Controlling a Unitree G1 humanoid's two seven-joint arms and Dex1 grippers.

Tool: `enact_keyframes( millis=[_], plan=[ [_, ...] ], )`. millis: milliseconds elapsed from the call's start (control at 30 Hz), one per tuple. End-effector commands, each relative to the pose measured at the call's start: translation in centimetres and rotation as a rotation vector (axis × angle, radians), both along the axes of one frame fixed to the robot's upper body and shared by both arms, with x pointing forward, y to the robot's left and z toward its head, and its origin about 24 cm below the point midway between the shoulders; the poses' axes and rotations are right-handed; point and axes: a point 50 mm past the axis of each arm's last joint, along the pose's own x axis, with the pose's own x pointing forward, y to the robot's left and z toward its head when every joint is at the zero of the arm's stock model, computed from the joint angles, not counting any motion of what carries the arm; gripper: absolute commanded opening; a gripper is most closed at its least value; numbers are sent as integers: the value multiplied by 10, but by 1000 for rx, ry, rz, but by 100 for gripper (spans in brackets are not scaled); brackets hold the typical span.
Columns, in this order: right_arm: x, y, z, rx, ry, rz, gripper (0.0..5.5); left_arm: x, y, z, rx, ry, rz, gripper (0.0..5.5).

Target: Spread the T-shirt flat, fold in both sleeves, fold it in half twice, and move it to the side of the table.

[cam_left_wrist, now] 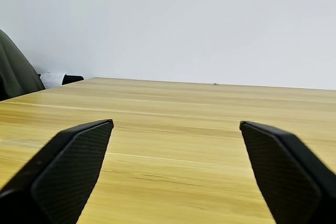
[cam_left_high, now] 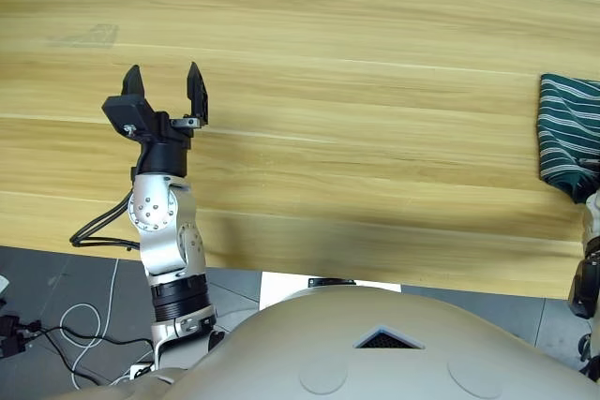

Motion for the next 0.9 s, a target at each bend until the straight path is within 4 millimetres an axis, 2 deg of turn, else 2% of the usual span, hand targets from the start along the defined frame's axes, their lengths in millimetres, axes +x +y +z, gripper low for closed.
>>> enact_keyframes(
  millis=[33, 100, 167, 233, 267, 300, 367, 433, 467, 500, 567, 700, 900],
  plan=[
    [30, 17, 25, -112, -179, 163, 3, -1, -4, 0, 10, -2, -3, 449],
    [47, 29, 51, -213, -333, 274, 3, -2, -4, 0, 14, -9, 1, 449],
    [63, 51, 83, -318, -530, 421, 3, -4, -2, 3, 13, -37, 13, 449],
    [76, 94, 112, -368, -729, 607, 3, -3, -7, 9, 16, -76, 4, 449],
    [81, 121, 116, -321, -801, 696, 3, -2, -11, 12, 11, -95, 8, 449],
    [84, 145, 117, -281, -840, 771, 3, 0, -15, 16, 17, -114, 13, 449],
    [92, 196, 93, -60, -843, 880, 3, 10, -32, 22, 100, -156, -13, 449],
    [94, 229, 70, 200, -832, 882, 3, 28, -51, 16, 170, -149, -50, 449],
    [96, 239, 60, 319, -820, 856, 3, 37, -58, 11, 191, -136, -53, 449],
    [94, 245, 59, 370, -839, 887, 3, 39, -63, 5, 226, -131, -59, 449],
    [92, 246, 56, 424, -848, 911, 3, 37, -64, -4, 297, -142, -54, 449],
    [84, 252, 53, 452, -861, 967, 3, 34, -57, -3, 311, -194, -13, 449],
    [77, 257, 47, 487, -836, 976, 3, 31, -57, -9, 330, -187, -27, 449]
  ],
)
